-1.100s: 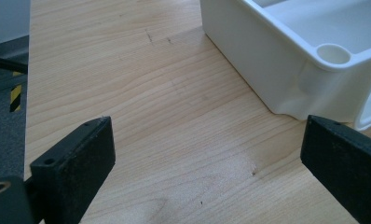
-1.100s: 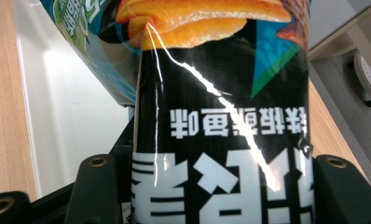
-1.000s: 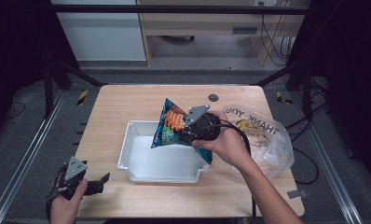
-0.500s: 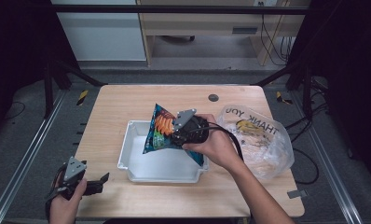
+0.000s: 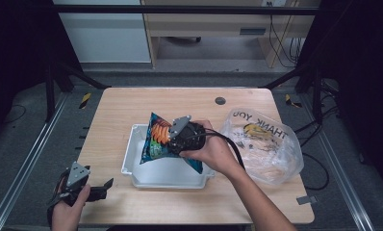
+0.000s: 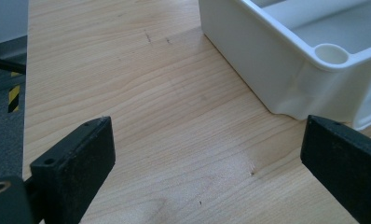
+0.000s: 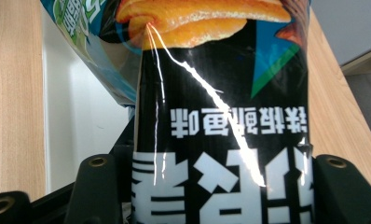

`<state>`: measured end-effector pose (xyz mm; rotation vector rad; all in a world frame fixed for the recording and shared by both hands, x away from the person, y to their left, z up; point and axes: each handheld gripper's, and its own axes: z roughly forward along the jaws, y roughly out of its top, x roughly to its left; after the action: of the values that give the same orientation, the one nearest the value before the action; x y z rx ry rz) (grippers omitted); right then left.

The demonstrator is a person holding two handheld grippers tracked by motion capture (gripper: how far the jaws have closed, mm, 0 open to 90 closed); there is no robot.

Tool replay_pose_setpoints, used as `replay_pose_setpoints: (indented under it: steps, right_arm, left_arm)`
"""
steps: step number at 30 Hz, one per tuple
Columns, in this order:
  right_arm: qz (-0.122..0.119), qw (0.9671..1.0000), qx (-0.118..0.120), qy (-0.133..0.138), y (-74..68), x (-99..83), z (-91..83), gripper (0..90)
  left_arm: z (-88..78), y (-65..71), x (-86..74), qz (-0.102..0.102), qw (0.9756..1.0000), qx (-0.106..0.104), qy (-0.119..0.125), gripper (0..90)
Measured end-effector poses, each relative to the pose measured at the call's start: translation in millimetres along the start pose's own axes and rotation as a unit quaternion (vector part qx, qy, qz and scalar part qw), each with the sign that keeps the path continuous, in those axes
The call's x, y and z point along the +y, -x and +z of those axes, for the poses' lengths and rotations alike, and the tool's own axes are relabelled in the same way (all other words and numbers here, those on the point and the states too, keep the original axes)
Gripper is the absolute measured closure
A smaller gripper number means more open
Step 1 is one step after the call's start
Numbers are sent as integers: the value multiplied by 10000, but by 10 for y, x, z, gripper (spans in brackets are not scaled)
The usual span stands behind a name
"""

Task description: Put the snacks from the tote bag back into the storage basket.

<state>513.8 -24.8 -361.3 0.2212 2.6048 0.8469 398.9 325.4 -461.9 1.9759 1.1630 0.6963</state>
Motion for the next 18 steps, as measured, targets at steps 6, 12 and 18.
replay_pose_setpoints:
  steps: [6, 12, 18]
  right_arm:
    - [-89, 9999, 92, -63, -24, 21, 96, 423]
    - [-122, 9998, 127, -70, -35, 33, 131, 423]
    - [-145, 9997, 161, -122, -32, 27, 145, 423]
  left_arm:
    - [-1, -1, 0, -4, 10000, -7, 4, 25]
    - [3, 4, 0, 3, 10000, -32, -22, 25]
    - [3, 4, 0, 2, 10000, -25, -24, 25]
